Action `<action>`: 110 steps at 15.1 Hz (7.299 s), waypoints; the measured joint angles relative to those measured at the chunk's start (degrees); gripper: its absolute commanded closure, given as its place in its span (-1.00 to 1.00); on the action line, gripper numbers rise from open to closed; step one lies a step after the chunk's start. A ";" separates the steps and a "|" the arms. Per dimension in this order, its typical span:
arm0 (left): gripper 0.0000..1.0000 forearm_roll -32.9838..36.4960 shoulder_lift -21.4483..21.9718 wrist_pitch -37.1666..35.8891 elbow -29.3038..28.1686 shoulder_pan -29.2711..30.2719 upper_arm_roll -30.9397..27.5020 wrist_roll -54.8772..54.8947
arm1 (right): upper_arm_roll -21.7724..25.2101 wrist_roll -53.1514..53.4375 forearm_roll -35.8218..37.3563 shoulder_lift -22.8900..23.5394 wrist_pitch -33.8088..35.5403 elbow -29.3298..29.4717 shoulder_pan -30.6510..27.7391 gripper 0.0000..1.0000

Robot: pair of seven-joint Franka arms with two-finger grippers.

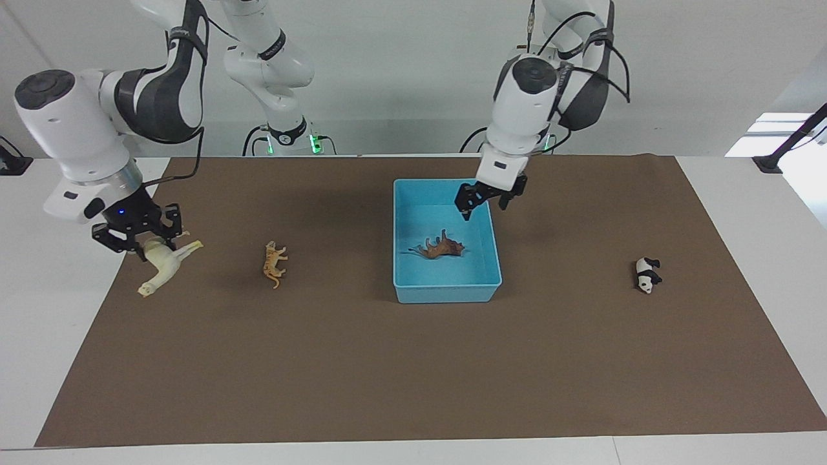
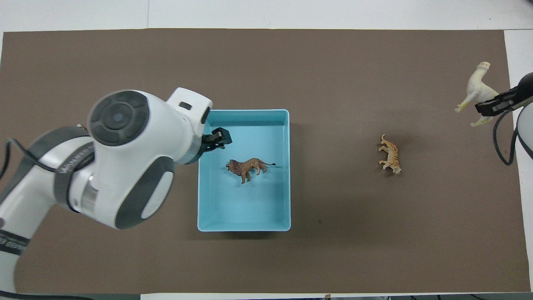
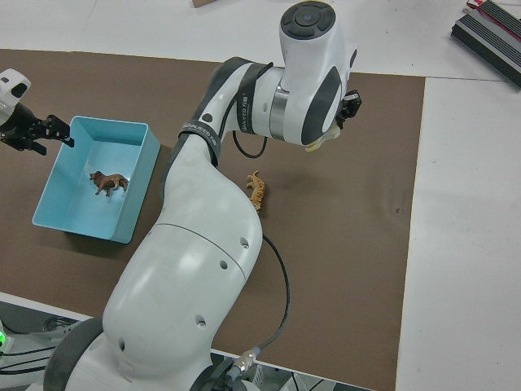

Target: Put all toys into storage box

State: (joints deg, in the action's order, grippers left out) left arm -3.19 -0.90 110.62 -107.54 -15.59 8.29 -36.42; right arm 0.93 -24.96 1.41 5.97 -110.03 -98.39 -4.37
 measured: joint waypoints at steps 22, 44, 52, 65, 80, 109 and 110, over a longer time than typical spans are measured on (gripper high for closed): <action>-1.00 9.78 -7.29 29.41 -15.50 35.23 -0.57 55.83 | -0.13 64.89 0.20 17.67 -10.90 6.82 46.10 -1.00; 0.27 9.78 -11.16 34.81 -18.96 35.87 -0.34 54.77 | 2.28 29.30 0.51 6.93 -20.57 -14.91 11.33 -1.00; 0.29 9.78 -11.04 26.34 -12.99 34.93 0.51 52.48 | 1.87 26.45 0.51 0.88 -33.68 -32.65 11.15 -1.00; 0.12 5.46 -1.41 4.02 -0.93 -7.51 2.58 -13.30 | 1.90 22.75 0.51 0.34 -41.72 -39.03 10.35 0.78; -1.00 5.41 2.08 -7.93 3.40 5.47 -0.24 6.69 | 1.43 26.14 0.45 -0.58 -19.14 -20.83 15.03 1.00; -1.00 3.01 0.87 -20.15 12.93 11.45 -4.74 29.00 | 2.43 53.24 -2.45 4.81 -12.53 1.04 25.34 -1.00; -1.00 3.00 0.86 -20.15 12.93 11.45 -4.75 29.12 | 2.43 50.53 -2.46 4.33 -12.43 1.05 22.16 -1.00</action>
State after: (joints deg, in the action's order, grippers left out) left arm -0.19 -0.04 90.47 -94.61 -4.14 3.53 -7.30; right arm 3.37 25.57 -1.05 10.30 -122.46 -97.34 17.79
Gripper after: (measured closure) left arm 0.000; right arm 0.000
